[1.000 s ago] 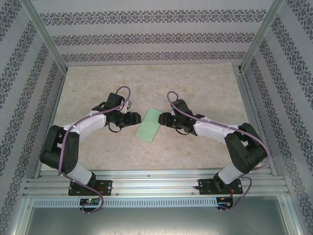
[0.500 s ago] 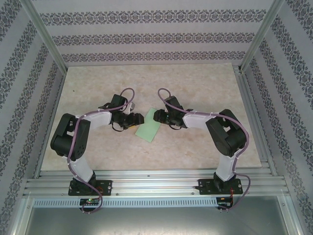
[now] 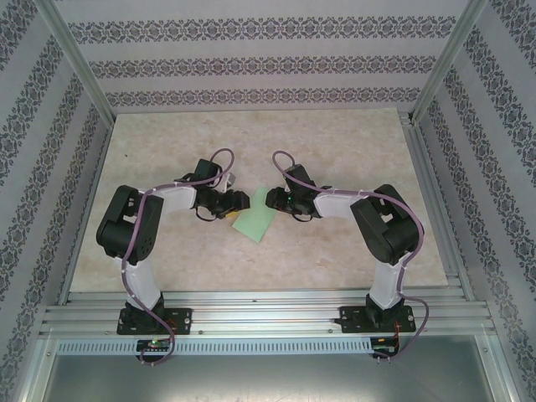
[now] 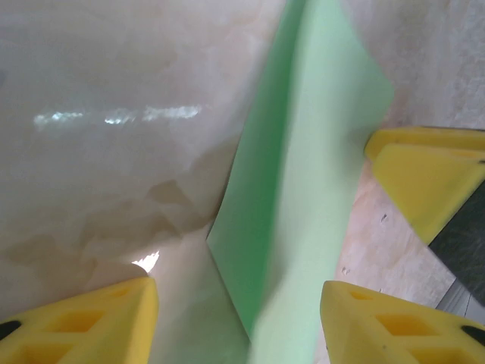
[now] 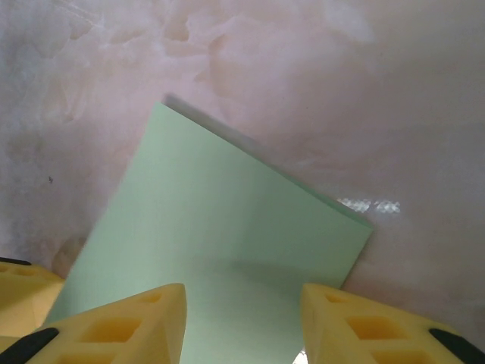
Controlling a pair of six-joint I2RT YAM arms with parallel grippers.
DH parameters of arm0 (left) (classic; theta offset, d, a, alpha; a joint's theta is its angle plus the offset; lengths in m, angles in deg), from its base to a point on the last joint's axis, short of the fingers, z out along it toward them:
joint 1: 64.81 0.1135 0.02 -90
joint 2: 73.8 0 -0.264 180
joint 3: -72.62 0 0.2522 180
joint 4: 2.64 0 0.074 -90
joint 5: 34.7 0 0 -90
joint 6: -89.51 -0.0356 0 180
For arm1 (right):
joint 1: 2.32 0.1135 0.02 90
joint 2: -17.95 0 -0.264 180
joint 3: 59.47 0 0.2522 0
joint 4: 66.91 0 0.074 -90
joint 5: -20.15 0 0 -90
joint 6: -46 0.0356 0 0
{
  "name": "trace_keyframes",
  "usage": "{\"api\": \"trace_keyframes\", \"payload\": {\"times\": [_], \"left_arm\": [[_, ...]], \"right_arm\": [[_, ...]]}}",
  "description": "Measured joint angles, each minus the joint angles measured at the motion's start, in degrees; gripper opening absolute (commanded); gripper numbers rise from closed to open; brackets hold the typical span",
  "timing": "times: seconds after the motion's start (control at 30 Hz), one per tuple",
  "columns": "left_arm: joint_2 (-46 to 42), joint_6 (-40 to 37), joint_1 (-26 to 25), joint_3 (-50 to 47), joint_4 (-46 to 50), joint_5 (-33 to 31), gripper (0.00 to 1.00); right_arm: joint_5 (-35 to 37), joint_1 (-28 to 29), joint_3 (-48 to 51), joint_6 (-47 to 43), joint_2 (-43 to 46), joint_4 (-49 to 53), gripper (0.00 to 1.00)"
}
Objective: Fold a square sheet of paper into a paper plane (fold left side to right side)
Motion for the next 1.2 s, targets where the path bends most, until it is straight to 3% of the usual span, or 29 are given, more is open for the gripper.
{"api": "trace_keyframes", "payload": {"times": [0.23, 0.67, 1.2], "left_arm": [[3.32, 0.15, -0.37, 4.26, -0.24, 0.68, 0.48], [2.84, -1.55, -0.74, 5.53, 3.06, -2.45, 0.56], [1.86, -3.43, -0.9, 3.65, 5.64, -0.57, 0.53]], "right_arm": [[-0.07, 0.0, 0.0, -0.98, -0.04, -0.11, 0.44], [-0.2, 0.0, -0.02, -1.42, -0.04, -0.07, 0.44], [-0.24, 0.0, -0.07, -1.42, -0.04, -0.07, 0.44]]}}
